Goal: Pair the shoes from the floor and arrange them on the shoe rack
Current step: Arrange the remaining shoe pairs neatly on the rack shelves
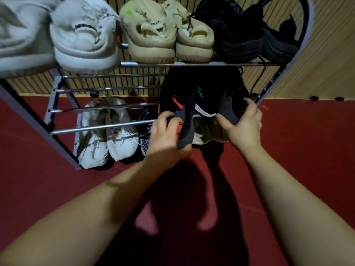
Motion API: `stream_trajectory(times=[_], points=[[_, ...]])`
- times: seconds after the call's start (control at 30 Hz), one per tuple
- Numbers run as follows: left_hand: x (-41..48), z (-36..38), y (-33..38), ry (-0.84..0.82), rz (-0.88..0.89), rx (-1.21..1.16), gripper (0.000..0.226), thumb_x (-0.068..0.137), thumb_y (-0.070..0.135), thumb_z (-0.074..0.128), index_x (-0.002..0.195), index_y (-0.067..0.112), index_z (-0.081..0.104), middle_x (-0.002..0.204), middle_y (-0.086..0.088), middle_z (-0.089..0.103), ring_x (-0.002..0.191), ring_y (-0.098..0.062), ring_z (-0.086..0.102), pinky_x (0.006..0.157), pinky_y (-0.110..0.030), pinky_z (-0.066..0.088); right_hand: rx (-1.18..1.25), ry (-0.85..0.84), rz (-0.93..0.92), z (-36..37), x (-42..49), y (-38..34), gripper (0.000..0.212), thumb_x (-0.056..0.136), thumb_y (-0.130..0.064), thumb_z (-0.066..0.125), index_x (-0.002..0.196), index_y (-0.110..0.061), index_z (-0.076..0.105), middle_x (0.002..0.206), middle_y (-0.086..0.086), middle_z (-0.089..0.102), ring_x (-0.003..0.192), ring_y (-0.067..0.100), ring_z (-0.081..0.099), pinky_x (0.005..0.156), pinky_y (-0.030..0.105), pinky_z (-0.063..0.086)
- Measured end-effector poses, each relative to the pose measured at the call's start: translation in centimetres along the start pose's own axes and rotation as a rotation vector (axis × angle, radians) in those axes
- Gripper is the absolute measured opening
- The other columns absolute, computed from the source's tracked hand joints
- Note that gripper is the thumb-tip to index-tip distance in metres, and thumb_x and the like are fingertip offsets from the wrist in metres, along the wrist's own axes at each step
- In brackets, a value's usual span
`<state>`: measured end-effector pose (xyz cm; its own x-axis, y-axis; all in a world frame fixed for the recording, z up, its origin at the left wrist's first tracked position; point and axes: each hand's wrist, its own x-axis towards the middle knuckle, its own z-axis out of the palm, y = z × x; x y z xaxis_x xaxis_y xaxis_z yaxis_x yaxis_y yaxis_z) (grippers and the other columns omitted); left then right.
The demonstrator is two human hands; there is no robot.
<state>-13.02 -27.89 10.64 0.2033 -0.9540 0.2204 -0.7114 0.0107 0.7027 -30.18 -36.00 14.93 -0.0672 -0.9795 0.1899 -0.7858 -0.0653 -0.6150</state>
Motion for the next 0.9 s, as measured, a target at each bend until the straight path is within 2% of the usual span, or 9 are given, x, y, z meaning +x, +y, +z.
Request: stream_trajectory(times=[0.13,0.33,0.43,0.57,0.9], points=[[-0.4,-1.6,-1.0,0.03,-0.044,0.02,0.063,0.069,0.03,0.074,0.125,0.015,0.047,0.14,-0.004,0.027,0.128,-0.027,0.027,0.107,-0.031,0.025,0.048,0.005,-0.078,1.1,-1.5,-1.0,0.081,0.078,-0.045,0.07,0.142,-0.017,0.03,0.142,0.013,0.032,0.127,0.03,0.035,0.106,0.037,0.028],[-1.1,-4.2,-2.3,0.069,-0.081,0.051,0.064,0.068,0.036,0.071,0.122,0.011,0.048,0.135,-0.008,0.031,0.124,-0.028,0.032,0.1,-0.025,0.023,0.071,0.025,-0.107,1.7,-2.8,-3.3,0.08,0.078,-0.044,0.07,0.142,-0.017,0.031,0.143,0.012,0.03,0.128,0.03,0.035,0.106,0.036,0.026],[-1.3,-5.6,-3.0,0.109,-0.114,0.052,0.067,0.063,0.044,0.062,0.12,0.01,0.05,0.131,-0.01,0.035,0.121,-0.03,0.036,0.1,-0.026,0.025,0.042,-0.029,-0.159,2.5,-3.7,-4.7,0.082,0.077,-0.047,0.07,0.143,-0.019,0.03,0.147,0.012,0.027,0.132,0.031,0.032,0.107,0.036,0.025],[-1.8,-7.5,-4.1,0.13,-0.176,0.07,0.063,0.07,0.029,0.075,0.125,0.01,0.048,0.132,-0.012,0.032,0.124,-0.032,0.035,0.105,-0.03,0.025,0.031,-0.133,-0.212,4.4,-5.1,-6.9,0.086,0.074,-0.047,0.072,0.144,-0.02,0.029,0.148,0.013,0.027,0.133,0.033,0.031,0.109,0.039,0.027],[-3.2,-13.4,-8.0,0.127,-0.308,0.208,0.072,0.072,0.035,0.072,0.133,0.014,0.039,0.124,-0.016,0.033,0.122,-0.038,0.034,0.103,-0.038,0.029,0.094,-0.297,-0.262,10.1,-7.8,-13.9,0.088,0.076,-0.049,0.071,0.145,-0.021,0.026,0.149,0.012,0.023,0.134,0.033,0.03,0.11,0.041,0.026]])
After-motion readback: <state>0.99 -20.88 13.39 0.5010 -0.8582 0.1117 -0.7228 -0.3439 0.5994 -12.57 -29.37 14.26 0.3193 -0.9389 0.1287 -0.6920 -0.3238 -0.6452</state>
